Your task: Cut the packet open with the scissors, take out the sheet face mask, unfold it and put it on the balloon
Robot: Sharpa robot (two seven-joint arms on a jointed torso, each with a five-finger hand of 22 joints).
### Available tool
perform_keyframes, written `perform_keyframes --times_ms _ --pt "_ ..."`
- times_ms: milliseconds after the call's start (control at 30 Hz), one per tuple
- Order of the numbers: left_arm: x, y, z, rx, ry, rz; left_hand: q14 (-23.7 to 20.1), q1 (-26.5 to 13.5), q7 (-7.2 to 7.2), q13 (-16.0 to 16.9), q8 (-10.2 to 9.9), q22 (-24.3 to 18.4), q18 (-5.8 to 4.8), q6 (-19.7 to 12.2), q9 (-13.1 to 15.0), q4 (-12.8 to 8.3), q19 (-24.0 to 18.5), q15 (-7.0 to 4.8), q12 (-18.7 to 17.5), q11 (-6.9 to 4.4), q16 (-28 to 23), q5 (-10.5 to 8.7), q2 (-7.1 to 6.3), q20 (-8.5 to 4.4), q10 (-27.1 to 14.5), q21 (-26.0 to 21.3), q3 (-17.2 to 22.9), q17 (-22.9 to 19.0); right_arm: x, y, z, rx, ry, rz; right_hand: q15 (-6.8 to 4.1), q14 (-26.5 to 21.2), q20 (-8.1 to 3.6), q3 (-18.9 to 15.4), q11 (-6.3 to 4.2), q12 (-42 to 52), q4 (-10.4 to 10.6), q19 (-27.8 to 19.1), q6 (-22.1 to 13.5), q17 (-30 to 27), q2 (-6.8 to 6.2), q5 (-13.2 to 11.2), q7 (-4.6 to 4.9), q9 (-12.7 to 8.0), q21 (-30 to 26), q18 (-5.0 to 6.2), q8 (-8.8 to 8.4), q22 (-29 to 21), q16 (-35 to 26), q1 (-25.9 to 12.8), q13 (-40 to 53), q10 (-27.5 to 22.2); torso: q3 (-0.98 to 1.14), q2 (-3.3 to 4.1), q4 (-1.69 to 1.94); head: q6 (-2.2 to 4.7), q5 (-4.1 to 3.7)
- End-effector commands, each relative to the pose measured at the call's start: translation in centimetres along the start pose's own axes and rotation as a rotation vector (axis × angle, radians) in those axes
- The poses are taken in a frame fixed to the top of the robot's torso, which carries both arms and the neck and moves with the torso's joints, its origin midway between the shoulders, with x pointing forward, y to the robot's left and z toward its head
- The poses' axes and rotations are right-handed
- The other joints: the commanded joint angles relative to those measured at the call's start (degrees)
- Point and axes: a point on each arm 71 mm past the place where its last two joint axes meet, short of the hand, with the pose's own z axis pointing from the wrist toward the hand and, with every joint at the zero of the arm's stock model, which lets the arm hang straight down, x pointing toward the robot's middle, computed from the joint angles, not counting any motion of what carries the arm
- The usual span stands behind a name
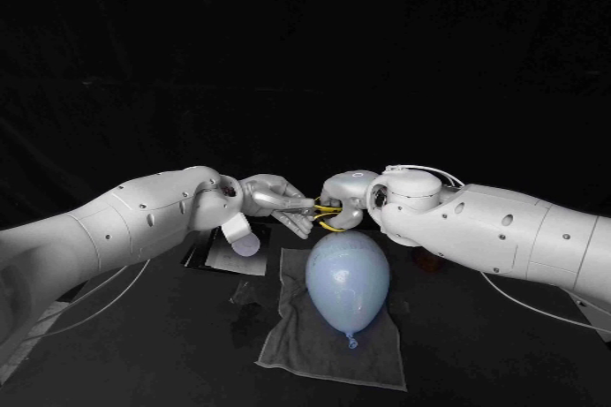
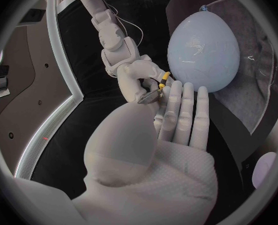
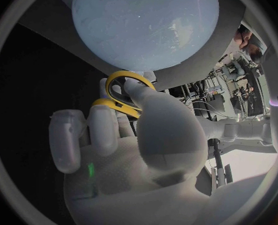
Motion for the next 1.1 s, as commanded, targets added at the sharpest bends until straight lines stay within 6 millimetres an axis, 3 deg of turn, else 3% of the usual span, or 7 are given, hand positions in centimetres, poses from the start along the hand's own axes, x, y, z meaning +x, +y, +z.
perform_keyframes --times_ms 33,200,367,500,733,933,1100 --pt "1.4 -1.6 1.0 0.090 0.080 -0.024 -0.1 0.6 -0.30 0.1 0.2 0.0 0.60 0.0 0.0 -1.0 0.3 -0.38 -0.2 -0.45 -0.3 0.11 0.13 -0.06 0.2 -0.2 1.1 0.1 0.8 0.0 0.2 0.062 0.103 0.074 -1.15 1.1 -0.78 2.7 -2.92 1.8 3.3 4.2 -5.3 2.1 12.20 -0.1 1.30 1.6 0.2 -0.60 2.52 12.6 1.0 -0.3 0.1 13.7 0.01 0.02 -0.06 -0.07 0.11" --pt "1.5 -1.6 1.0 0.089 0.080 -0.024 -0.1 0.6 -0.29 0.1 0.2 0.0 0.60 0.0 0.1 -1.0 0.3 -0.38 -0.2 -0.44 -0.3 0.11 0.13 -0.06 0.2 -0.2 1.1 0.1 0.3 -0.5 0.1 0.092 0.056 0.100 -3.33 1.0 -2.97 7.0 -5.30 22.7 -0.8 3.9 -3.5 -0.2 8.57 -0.2 -0.98 2.8 -0.3 -0.50 5.01 12.3 -0.1 -0.6 13.6 18.9 0.05 0.02 -0.05 0.01 0.17" --pt "1.4 -1.6 1.0 0.086 0.080 -0.024 -0.1 0.6 -0.29 0.1 0.2 0.0 0.60 0.0 0.1 -1.0 0.3 -0.38 -0.2 -0.44 -0.3 0.11 0.13 -0.06 0.2 -0.2 1.1 0.1 -0.3 -0.8 0.0 0.108 0.000 0.108 -4.21 2.6 -3.82 6.3 -6.60 45.9 -3.2 3.3 1.7 8.7 2.64 -0.3 -2.53 3.0 -1.3 -0.21 5.82 11.5 4.1 -1.0 35.7 19.4 0.06 -0.01 -0.06 0.14 0.08" --pt "1.4 -1.5 0.9 0.084 0.082 -0.024 -0.1 0.6 -0.29 0.1 0.2 0.0 0.60 0.0 0.1 -1.0 0.3 -0.38 -0.2 -0.44 -0.3 0.11 0.13 -0.06 0.2 -0.2 1.1 0.1 -0.6 -1.0 -0.1 0.106 -0.025 0.103 -5.09 5.3 -4.80 4.2 -8.08 69.7 -4.4 2.5 6.7 25.1 -2.02 -0.4 -4.24 3.3 -2.4 0.05 6.30 10.9 11.0 -1.4 62.3 20.4 0.06 0.05 -0.05 0.19 0.00" --pt "1.4 -1.4 1.0 0.071 0.076 -0.010 -0.2 0.6 -0.23 0.0 0.2 0.0 0.58 -0.2 0.2 -1.1 0.3 -0.34 -0.3 -0.39 -0.4 0.12 0.10 -0.07 0.1 -0.3 1.3 0.1 -1.0 -0.6 -0.2 0.091 -0.073 -0.028 -5.75 5.9 -5.22 2.4 -8.84 79.0 1.0 2.9 10.9 28.4 0.40 -0.1 -5.74 9.4 -1.6 -0.16 11.10 11.7 12.1 -4.8 72.7 21.8 0.02 0.04 -0.01 0.19 -0.10" --pt "1.0 -1.3 0.9 0.051 0.031 0.000 -0.3 0.4 0.08 0.0 0.0 0.0 0.53 -0.6 0.4 -1.2 0.2 -0.21 -0.3 -0.10 -0.5 0.12 0.05 0.03 -0.1 -0.3 1.7 0.2 -1.1 -0.3 -0.3 0.093 -0.092 -0.149 -6.63 5.9 -6.15 1.0 -10.01 79.0 6.9 4.4 9.2 28.4 2.60 -0.2 -6.90 20.6 0.5 -0.75 18.24 13.3 12.1 -7.0 72.7 21.8 0.04 0.09 0.02 0.17 -0.10" --pt "-0.1 -1.1 0.7 0.050 -0.082 -0.033 -1.4 0.0 1.21 -0.1 -1.0 -0.2 0.39 -2.1 0.3 -1.5 -0.5 0.35 -0.5 0.58 -1.2 0.14 -1.01 0.23 -1.5 -0.8 2.6 0.2 -1.1 -0.3 -0.3 0.088 -0.093 -0.196 -6.83 5.9 -6.33 0.2 -10.04 79.0 8.5 4.5 8.3 28.4 2.99 -0.2 -7.12 23.5 0.6 -0.79 19.31 13.4 12.1 -7.2 72.7 21.8 0.04 0.01 -0.06 0.11 -0.05"
